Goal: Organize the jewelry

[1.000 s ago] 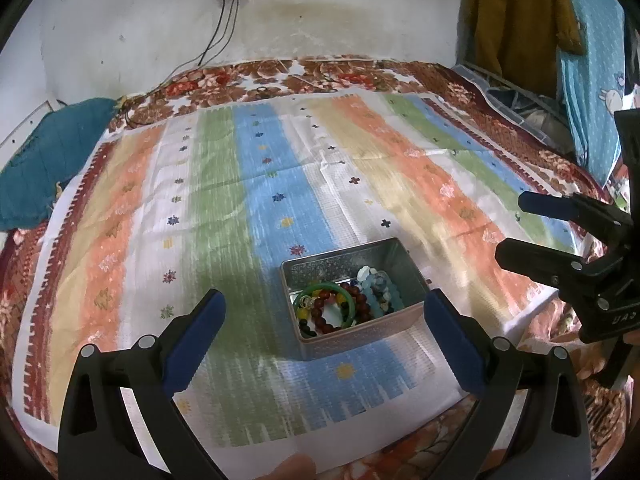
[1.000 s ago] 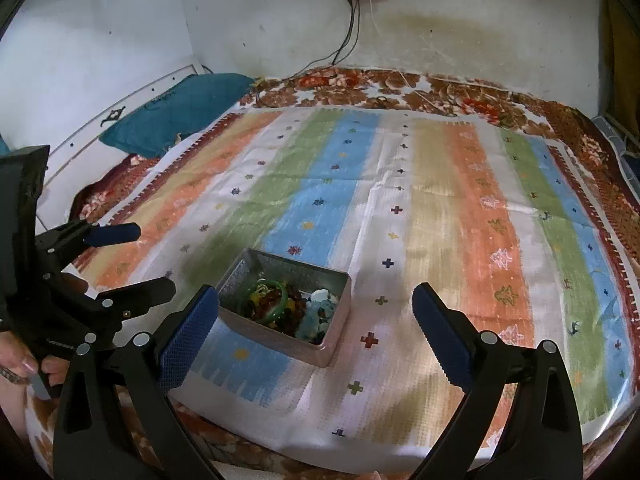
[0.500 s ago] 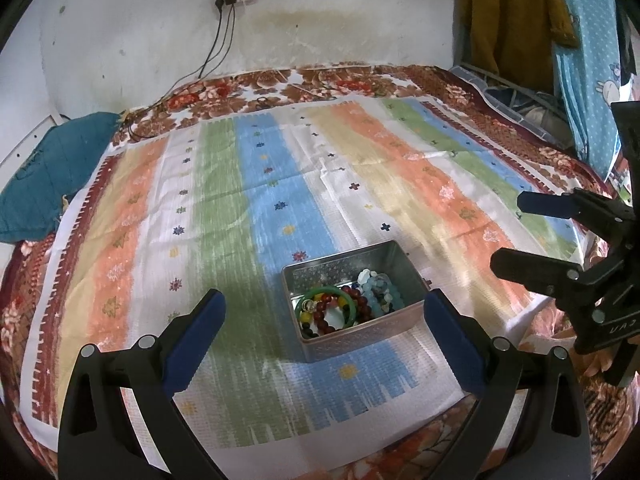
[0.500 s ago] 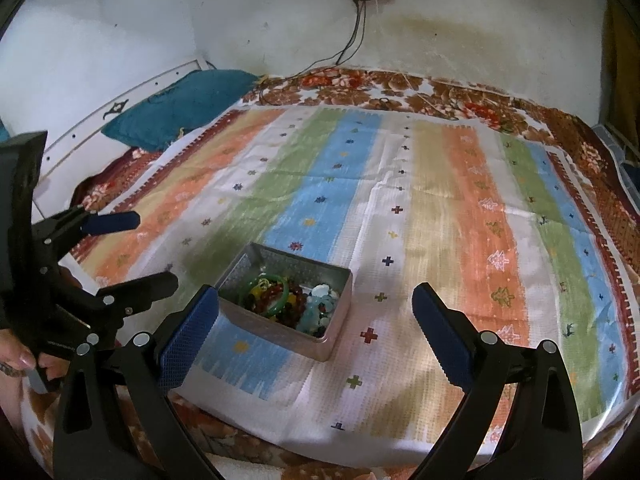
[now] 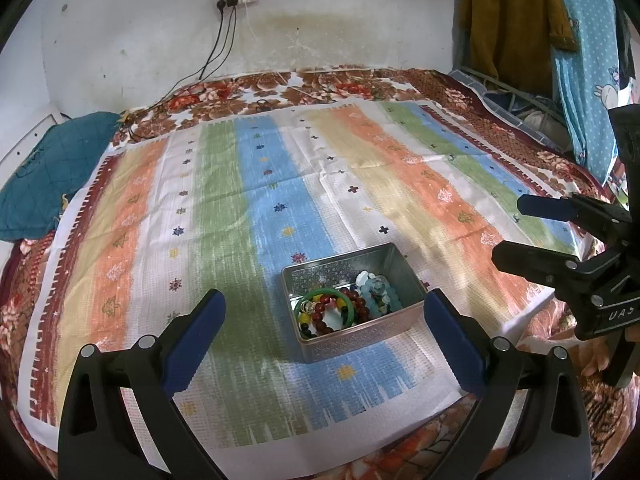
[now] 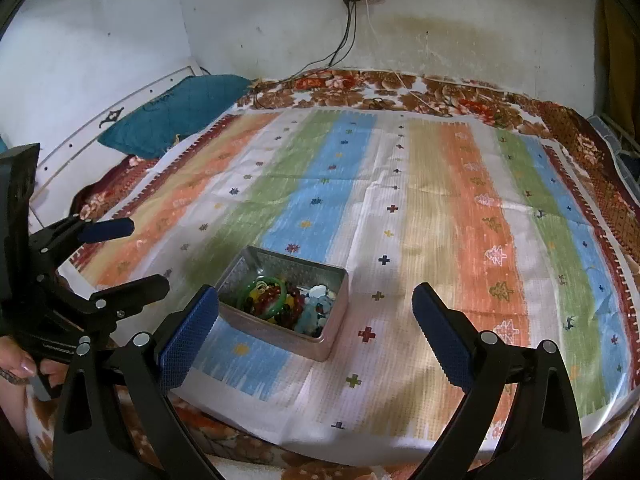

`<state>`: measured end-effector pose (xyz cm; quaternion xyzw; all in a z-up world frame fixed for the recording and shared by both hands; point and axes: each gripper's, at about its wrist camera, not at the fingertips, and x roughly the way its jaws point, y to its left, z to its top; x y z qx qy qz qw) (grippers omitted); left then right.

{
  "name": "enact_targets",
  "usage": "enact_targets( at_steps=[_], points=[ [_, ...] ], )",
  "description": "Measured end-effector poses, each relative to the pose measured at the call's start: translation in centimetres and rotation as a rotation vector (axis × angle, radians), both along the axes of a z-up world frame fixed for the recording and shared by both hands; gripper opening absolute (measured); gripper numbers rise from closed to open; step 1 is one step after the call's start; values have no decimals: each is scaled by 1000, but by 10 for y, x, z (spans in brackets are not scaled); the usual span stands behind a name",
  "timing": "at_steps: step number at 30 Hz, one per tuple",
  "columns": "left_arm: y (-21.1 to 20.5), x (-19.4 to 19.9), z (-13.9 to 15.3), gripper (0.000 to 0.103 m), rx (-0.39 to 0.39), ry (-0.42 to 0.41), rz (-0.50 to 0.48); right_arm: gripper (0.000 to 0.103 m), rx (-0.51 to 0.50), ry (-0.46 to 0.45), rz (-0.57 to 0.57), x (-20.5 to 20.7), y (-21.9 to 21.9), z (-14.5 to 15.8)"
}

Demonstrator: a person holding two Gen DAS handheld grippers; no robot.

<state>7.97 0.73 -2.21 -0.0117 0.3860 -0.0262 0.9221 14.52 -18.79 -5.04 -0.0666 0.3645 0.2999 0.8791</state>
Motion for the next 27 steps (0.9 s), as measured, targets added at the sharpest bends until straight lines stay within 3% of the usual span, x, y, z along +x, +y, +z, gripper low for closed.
enact_targets(
  at_steps=[27],
  points=[
    [-4,-2,1,97,24,-13,3,98,-27,-10,0,-7,4,-1]
  ],
)
